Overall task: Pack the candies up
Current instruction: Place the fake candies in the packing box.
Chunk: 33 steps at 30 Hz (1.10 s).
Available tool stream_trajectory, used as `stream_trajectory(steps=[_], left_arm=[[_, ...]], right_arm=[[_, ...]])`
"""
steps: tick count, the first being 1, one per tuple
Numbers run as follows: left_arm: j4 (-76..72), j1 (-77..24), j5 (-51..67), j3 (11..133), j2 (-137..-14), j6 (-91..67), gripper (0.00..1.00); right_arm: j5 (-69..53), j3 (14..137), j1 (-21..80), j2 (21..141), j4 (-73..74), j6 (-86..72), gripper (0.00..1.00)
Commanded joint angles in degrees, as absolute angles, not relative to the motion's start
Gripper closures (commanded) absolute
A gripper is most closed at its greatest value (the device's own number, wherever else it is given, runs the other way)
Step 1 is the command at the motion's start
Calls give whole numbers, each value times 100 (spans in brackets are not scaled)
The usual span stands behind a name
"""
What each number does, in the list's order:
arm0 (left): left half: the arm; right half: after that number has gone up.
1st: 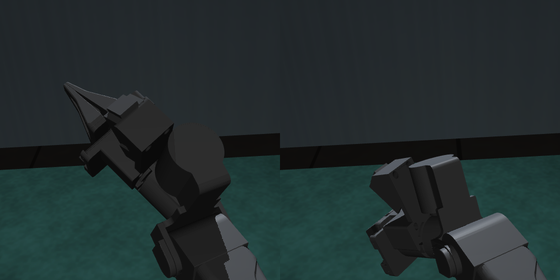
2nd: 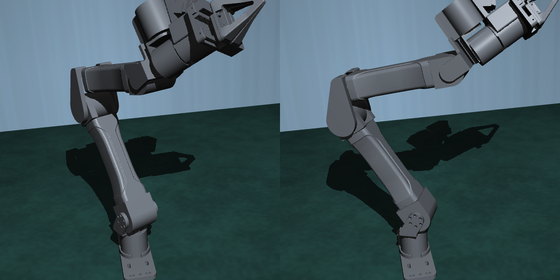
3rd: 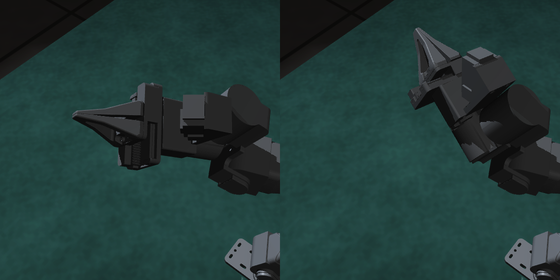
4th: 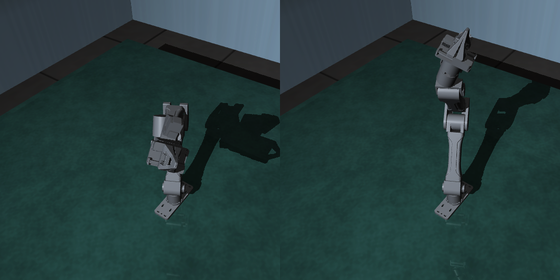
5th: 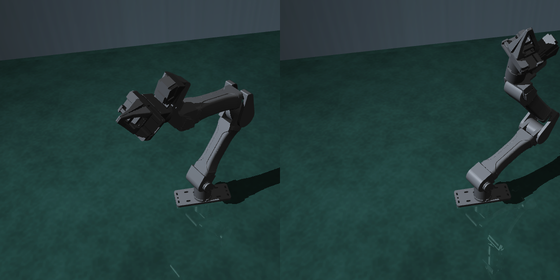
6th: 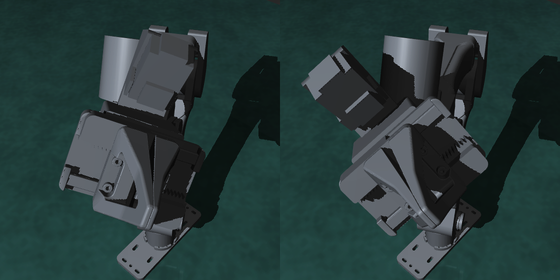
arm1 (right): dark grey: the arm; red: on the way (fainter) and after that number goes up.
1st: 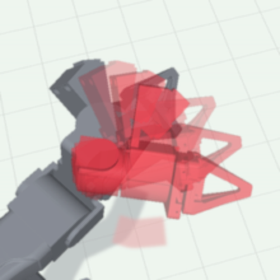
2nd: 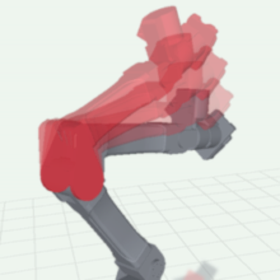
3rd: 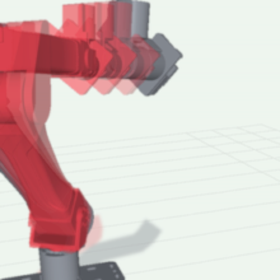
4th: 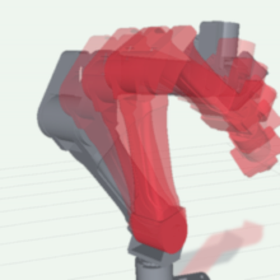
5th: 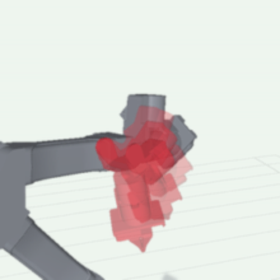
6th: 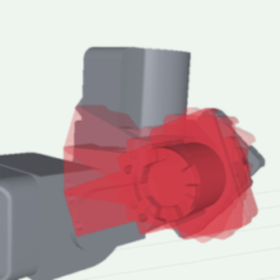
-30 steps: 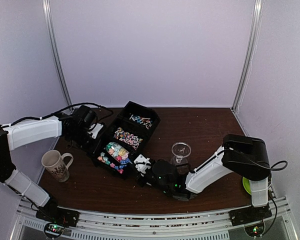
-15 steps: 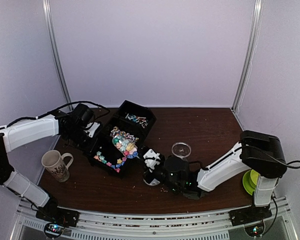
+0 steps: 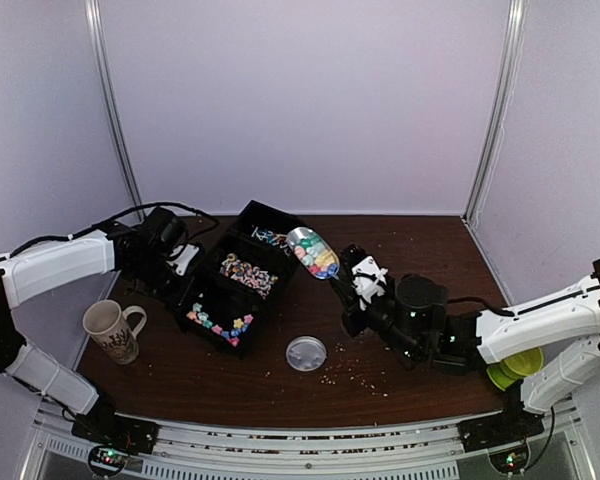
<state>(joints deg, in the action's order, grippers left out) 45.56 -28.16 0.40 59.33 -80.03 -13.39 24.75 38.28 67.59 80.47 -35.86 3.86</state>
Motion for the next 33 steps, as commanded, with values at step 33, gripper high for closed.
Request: stream_trajectory(steps=[33], left_arm=[[3515,-2793,458,6064,-7541,-1379,100]], right_arm=[[2564,4749,6260,6047,3570,-1688,100]])
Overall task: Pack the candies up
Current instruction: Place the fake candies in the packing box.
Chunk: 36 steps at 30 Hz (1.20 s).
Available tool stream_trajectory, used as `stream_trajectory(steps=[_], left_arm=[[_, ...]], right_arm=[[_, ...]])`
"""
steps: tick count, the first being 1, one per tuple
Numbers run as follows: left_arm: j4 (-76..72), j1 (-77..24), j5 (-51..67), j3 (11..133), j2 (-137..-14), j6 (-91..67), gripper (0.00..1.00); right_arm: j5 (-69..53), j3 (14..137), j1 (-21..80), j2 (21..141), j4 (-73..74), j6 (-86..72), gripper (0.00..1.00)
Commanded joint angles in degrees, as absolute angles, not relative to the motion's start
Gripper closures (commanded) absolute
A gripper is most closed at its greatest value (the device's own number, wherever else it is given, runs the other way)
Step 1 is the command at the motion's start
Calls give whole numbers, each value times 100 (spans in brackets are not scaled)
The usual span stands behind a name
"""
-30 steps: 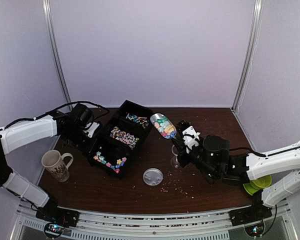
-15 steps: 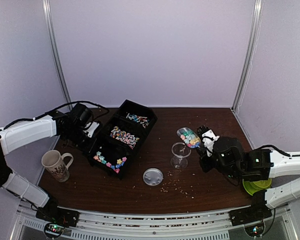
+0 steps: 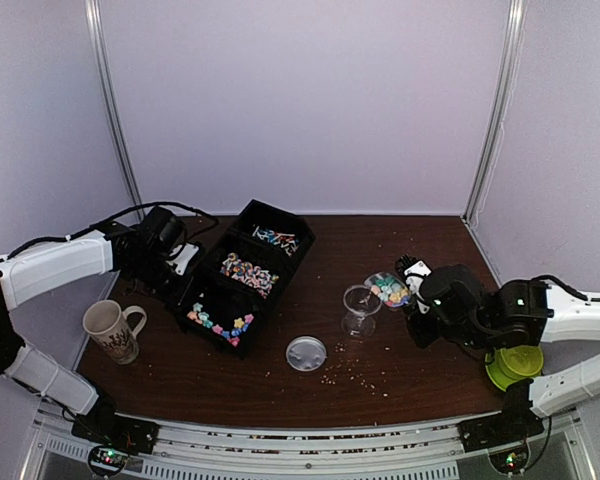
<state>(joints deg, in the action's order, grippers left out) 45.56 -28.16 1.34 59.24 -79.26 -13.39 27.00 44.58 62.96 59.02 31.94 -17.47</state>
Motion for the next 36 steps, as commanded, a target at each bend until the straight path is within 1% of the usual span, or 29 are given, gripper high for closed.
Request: stream_trajectory(steps=[1,17,36], left_arm=[[3516,-2797,462,6060,-7541,-1373,100],[3515,-2791,472,6059,-7550,-1374,100],[3514,-2792,494,6061,-7576,-1369,100]], right_arm=[[2549,4796,6265,6119,3633,-1672,100],[2088,5630,5972,6837,4543,-1571,100],[1841,6240,5832,7230,5107,-1328,100]])
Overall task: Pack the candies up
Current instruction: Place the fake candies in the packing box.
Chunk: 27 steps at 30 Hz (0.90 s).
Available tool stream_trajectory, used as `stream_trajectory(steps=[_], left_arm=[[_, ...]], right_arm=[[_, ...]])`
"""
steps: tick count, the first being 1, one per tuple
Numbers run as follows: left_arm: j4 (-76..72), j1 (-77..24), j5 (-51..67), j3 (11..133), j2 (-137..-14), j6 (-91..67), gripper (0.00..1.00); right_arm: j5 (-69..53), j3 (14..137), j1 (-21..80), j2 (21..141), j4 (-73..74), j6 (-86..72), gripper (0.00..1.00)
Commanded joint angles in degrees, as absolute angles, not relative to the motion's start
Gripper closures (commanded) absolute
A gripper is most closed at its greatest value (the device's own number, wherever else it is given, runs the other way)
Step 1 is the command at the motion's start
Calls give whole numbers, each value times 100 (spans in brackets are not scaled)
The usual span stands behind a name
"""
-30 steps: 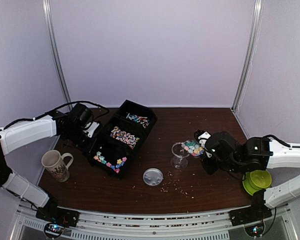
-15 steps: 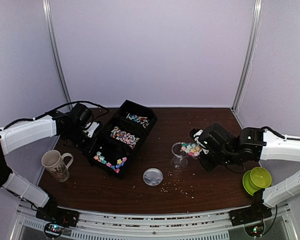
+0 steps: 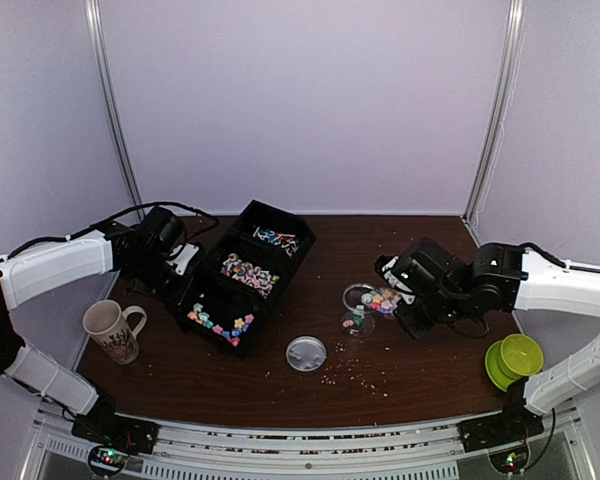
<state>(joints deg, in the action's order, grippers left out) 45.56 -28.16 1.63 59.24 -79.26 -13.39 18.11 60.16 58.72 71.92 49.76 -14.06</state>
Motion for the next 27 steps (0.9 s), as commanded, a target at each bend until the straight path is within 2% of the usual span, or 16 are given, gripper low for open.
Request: stream_trajectory(steps=[1,27], left_arm=[[3515,-2789,494,6064,-7576,-1372,100],[3516,-2786,509,6065,-7583,-1363,100]], right_arm=[[1831,6270,5831,7252,5137,-1321,100],[1645,7412,5790,7911,6467,-964,100]])
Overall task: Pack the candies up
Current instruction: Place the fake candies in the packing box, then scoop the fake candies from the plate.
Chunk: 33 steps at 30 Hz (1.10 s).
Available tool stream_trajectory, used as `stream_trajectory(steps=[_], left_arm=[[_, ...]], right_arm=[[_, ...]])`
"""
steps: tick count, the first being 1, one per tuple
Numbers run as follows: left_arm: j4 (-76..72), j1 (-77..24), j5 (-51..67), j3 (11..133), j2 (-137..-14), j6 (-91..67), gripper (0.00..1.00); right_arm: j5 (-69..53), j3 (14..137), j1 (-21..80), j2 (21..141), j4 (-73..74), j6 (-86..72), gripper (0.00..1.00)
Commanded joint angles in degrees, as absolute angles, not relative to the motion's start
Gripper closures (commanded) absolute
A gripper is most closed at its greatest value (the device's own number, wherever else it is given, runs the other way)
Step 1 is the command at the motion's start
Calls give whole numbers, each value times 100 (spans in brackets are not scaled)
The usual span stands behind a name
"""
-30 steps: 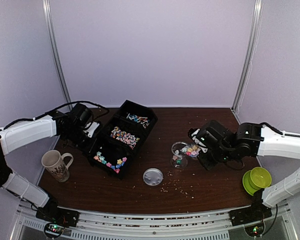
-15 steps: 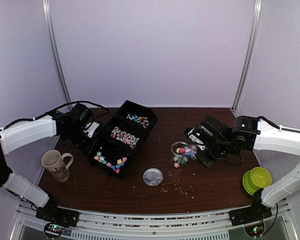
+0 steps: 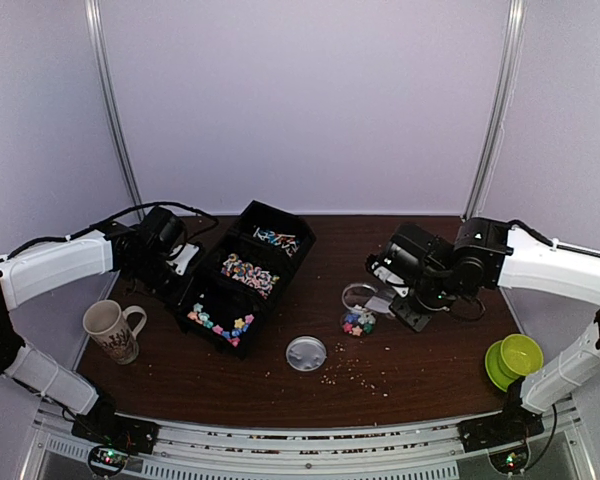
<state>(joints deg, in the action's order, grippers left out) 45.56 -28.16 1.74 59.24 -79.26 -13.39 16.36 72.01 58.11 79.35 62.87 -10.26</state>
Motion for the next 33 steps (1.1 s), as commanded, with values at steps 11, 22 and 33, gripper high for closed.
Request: stream_trajectory(steps=[11,22,33], left_arm=[[3498,-2788,590,6066,-7617,-1376,100],[2850,-2491,2502,5781,-8024,-1790,100],[1731,-2460,4719,5424,-8839,-2493,100]], right_arm=[[753,8083,5875,7843,5946,-557,100],[389,9247,6214,8527,5608,-377,100],[-394,9591,6500,8644,5279,-249,100]])
